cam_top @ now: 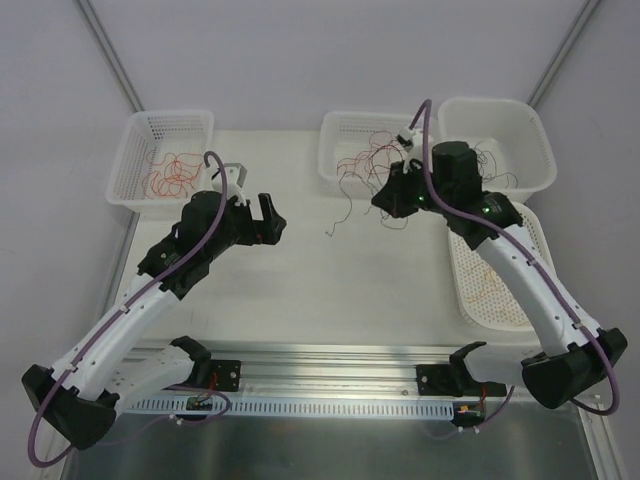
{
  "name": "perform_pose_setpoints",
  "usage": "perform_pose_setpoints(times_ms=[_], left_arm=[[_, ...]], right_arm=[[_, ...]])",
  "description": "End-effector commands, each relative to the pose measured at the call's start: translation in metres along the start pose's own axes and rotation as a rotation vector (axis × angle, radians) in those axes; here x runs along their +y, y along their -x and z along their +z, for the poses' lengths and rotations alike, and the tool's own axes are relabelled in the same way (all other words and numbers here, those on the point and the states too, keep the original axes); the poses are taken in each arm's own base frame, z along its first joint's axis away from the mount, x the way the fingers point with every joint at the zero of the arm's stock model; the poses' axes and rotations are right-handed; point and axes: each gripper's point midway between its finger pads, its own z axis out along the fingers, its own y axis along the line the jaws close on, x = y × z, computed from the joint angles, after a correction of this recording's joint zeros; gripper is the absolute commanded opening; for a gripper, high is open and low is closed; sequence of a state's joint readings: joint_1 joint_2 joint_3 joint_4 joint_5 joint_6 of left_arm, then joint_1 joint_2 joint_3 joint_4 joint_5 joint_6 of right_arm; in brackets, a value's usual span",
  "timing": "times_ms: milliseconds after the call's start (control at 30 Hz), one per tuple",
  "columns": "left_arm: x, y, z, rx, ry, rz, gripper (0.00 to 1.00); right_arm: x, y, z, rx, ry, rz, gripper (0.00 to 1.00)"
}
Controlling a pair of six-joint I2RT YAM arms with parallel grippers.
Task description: Untangle the cables
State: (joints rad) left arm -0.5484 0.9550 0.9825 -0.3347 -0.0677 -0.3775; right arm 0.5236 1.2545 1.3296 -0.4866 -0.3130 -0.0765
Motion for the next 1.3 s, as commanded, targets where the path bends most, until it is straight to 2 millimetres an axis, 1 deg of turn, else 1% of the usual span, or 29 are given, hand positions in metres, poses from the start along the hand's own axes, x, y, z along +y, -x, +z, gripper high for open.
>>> perform_pose_setpoints(times_ms=[0, 33, 67, 100, 133, 167, 200, 267, 300, 333, 367, 433, 467, 500, 567, 600, 667, 700, 767, 833, 900, 933, 1000, 1067, 1100, 1133, 1167, 1200, 1267], left_arm=[[0.030, 0.003, -0.010, -0.071, 0.118, 0.056, 0.99], [0.032, 0.004, -0.017, -0.093, 0.121, 0.055, 0.99], [0.039, -0.005, -0.018, -0.086, 0.140, 0.058, 0.99], [0.043, -0.004, -0.024, -0.109, 0.154, 0.057, 0.99], [0.047, -0.007, -0.026, -0.114, 0.168, 0.061, 0.99], [0.054, -0.020, -0.024, -0.097, 0.186, 0.068, 0.99], [0.061, -0.020, -0.030, -0.120, 0.211, 0.066, 0.99], [0.073, -0.037, -0.030, -0.105, 0.242, 0.069, 0.99], [0.076, -0.038, -0.034, -0.124, 0.249, 0.065, 0.99], [0.080, -0.041, -0.036, -0.130, 0.265, 0.065, 0.99], [0.086, -0.050, -0.036, -0.118, 0.278, 0.080, 0.99], [0.095, -0.051, -0.042, -0.149, 0.310, 0.079, 0.99], [0.100, -0.057, -0.043, -0.146, 0.328, 0.080, 0.99], [0.103, -0.057, -0.046, -0.161, 0.338, 0.080, 0.99], [0.113, -0.066, -0.046, -0.155, 0.374, 0.094, 0.99], [0.115, -0.066, -0.048, -0.166, 0.383, 0.092, 0.99], [0.122, -0.072, -0.049, -0.164, 0.408, 0.091, 0.99], [0.122, -0.073, -0.049, -0.165, 0.408, 0.090, 0.99], [0.123, -0.072, -0.049, -0.167, 0.417, 0.086, 0.99], [0.123, -0.072, -0.048, -0.162, 0.419, 0.088, 0.99], [0.122, -0.074, -0.048, -0.151, 0.415, 0.090, 0.99], [0.122, -0.073, -0.049, -0.153, 0.413, 0.084, 0.99], [0.119, -0.073, -0.050, -0.153, 0.400, 0.076, 0.99], [0.119, -0.075, -0.053, -0.152, 0.397, 0.062, 0.99], [0.119, -0.075, -0.054, -0.151, 0.394, 0.057, 0.99], [0.119, -0.077, -0.057, -0.146, 0.397, 0.046, 0.99], [0.119, -0.076, -0.060, -0.156, 0.397, 0.037, 0.99], [0.120, -0.077, -0.062, -0.157, 0.398, 0.032, 0.99], [0.122, -0.078, -0.068, -0.164, 0.408, 0.019, 0.99]], right_arm=[[-0.023, 0.033, -0.050, -0.058, -0.113, -0.035, 0.01], [-0.028, 0.040, -0.056, -0.070, -0.130, -0.036, 0.01], [-0.041, 0.046, -0.065, -0.082, -0.175, -0.034, 0.01], [-0.043, 0.064, -0.078, -0.130, -0.197, -0.051, 0.01], [-0.049, 0.071, -0.083, -0.145, -0.223, -0.058, 0.01], [-0.064, 0.081, -0.095, -0.173, -0.281, -0.055, 0.01], [-0.066, 0.098, -0.107, -0.217, -0.310, -0.081, 0.01], [-0.087, 0.115, -0.120, -0.251, -0.377, -0.068, 0.01], [-0.094, 0.122, -0.124, -0.265, -0.395, -0.060, 0.01], [-0.095, 0.138, -0.135, -0.308, -0.415, -0.067, 0.01], [-0.112, 0.143, -0.134, -0.309, -0.451, -0.049, 0.01], [-0.124, 0.159, -0.144, -0.350, -0.497, -0.046, 0.01], [-0.140, 0.166, -0.150, -0.371, -0.545, -0.034, 0.01], [-0.154, 0.169, -0.146, -0.369, -0.569, -0.020, 0.01], [-0.175, 0.181, -0.151, -0.415, -0.628, -0.003, 0.01], [-0.194, 0.182, -0.152, -0.423, -0.664, 0.017, 0.01], [-0.220, 0.190, -0.161, -0.473, -0.723, 0.042, 0.01], [-0.237, 0.189, -0.155, -0.467, -0.740, 0.058, 0.01], [-0.262, 0.194, -0.160, -0.496, -0.781, 0.083, 0.01], [-0.291, 0.189, -0.149, -0.483, -0.802, 0.121, 0.01], [-0.313, 0.188, -0.150, -0.500, -0.828, 0.160, 0.01], [-0.334, 0.179, -0.138, -0.473, -0.830, 0.188, 0.01], [-0.354, 0.176, -0.133, -0.473, -0.830, 0.233, 0.03], [-0.380, 0.159, -0.114, -0.426, -0.827, 0.280, 0.16], [-0.385, 0.158, -0.110, -0.422, -0.821, 0.291, 0.30], [-0.387, 0.157, -0.107, -0.415, -0.805, 0.299, 0.54], [-0.392, 0.152, -0.100, -0.397, -0.797, 0.314, 0.61], [-0.391, 0.152, -0.100, -0.396, -0.790, 0.319, 0.74], [-0.382, 0.153, -0.101, -0.400, -0.767, 0.319, 0.85]])
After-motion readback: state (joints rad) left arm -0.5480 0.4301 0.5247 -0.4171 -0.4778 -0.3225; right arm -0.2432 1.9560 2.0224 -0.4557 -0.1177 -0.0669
